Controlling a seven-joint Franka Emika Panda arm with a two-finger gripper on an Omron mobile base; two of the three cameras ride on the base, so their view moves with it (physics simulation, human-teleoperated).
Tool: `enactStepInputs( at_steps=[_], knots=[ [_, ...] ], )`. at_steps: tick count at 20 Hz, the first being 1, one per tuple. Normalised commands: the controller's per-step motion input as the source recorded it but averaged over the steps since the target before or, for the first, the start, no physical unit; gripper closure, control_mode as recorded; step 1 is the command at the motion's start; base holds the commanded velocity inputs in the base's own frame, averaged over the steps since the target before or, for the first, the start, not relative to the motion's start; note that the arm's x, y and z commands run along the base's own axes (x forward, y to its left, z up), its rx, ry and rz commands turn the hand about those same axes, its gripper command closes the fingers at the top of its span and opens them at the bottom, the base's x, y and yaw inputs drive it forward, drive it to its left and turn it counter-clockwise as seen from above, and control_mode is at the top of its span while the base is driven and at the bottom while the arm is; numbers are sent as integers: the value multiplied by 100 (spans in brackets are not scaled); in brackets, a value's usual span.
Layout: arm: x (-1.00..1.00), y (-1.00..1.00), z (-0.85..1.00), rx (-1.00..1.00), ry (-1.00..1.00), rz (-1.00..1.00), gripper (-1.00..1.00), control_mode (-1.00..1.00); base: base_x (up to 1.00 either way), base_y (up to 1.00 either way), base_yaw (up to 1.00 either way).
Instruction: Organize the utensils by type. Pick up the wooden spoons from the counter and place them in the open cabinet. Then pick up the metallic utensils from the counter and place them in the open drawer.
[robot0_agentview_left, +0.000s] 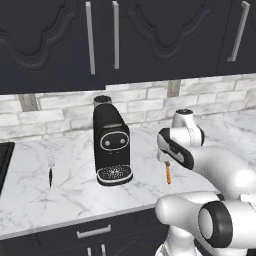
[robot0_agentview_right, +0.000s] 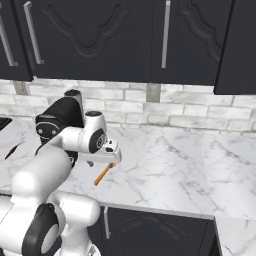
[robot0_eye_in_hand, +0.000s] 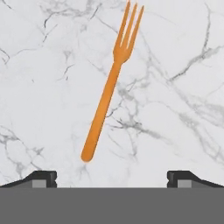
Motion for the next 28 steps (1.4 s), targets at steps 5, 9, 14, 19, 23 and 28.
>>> enactStepInputs(
  at_steps=[5, 9, 14, 19, 23, 28],
  knots=[
    [26, 0, -29, 1, 0, -11, -100, -100, 0, 0, 0],
    [21, 0, -29, 0, 0, -13, -100, -100, 0, 0, 0],
    [13, 0, -31, 0, 0, -11, -100, -100, 0, 0, 0],
    [5, 0, -25, 0, 0, -9, -100, -100, 0, 0, 0],
    [6, 0, -20, 0, 0, -7, -100, -100, 0, 0, 0],
    [8, 0, -15, 0, 0, -5, -100, -100, 0, 0, 0]
  ],
)
